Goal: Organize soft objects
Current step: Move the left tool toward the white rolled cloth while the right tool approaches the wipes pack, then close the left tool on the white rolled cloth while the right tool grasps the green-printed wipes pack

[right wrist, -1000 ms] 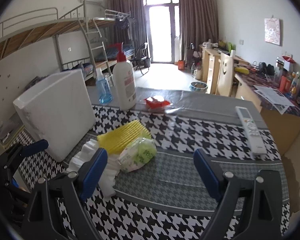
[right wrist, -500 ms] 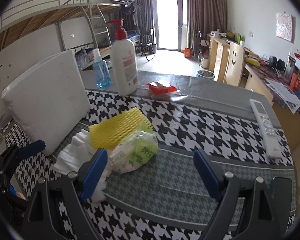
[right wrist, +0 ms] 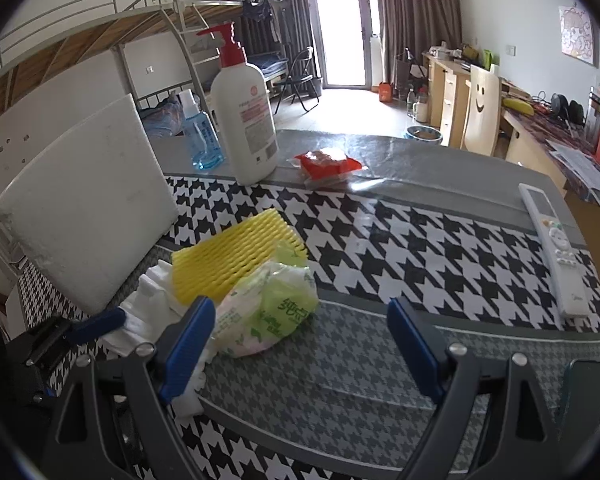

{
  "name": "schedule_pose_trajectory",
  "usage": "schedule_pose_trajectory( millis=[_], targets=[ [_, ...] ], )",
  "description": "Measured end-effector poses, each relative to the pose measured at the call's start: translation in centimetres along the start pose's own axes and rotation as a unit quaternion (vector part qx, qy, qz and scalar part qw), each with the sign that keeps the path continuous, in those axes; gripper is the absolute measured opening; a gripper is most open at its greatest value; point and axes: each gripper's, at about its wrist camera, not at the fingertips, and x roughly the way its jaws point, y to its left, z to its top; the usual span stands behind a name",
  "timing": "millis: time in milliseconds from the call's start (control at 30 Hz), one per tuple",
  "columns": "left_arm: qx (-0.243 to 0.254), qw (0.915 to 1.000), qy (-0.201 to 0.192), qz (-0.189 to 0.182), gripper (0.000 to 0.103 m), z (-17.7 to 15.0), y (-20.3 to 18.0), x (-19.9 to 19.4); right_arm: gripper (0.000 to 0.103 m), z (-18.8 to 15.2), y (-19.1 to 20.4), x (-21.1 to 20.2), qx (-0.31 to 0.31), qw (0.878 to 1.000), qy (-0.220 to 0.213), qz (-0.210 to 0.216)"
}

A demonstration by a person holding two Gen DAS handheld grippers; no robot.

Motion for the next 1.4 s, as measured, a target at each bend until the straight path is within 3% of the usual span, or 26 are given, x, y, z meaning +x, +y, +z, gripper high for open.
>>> schedule_pose_trajectory(
  millis=[233,400,500,833,1233,1400],
  targets=[
    [-0.014,0.9992,0.036,-0.011,0.061,0.0,-0.3,1.2,0.091,0.0,0.0,-0.2,-0.001,1.0,-0.007,0.007],
    [-0.026,0.9988,0.036,-0.018,0.047,0.3,-0.1,1.2,0.091,-0.1,0.0,0.0,-0.001,1.0,-0.003,0.007],
    [-0.033,0.9985,0.039,-0.021,0.045,0.5,0.1,1.3,0.091,-0.1,0.2,0.3,-0.001,1.0,0.001,0.007],
    [-0.031,0.9986,0.033,-0.028,0.02,0.6,0.2,1.3,0.091,-0.1,1.0,2.4,-0.009,0.999,0.042,0.004],
    [-0.014,0.9988,0.019,-0.043,0.01,0.1,0.3,-0.5,0.09,0.3,1.3,3.4,0.002,0.998,0.068,0.014],
    [0.004,0.9989,0.008,-0.046,0.01,0.0,0.2,-1.4,0.07,0.3,1.4,4.2,0.005,0.996,0.085,0.022]
  ],
)
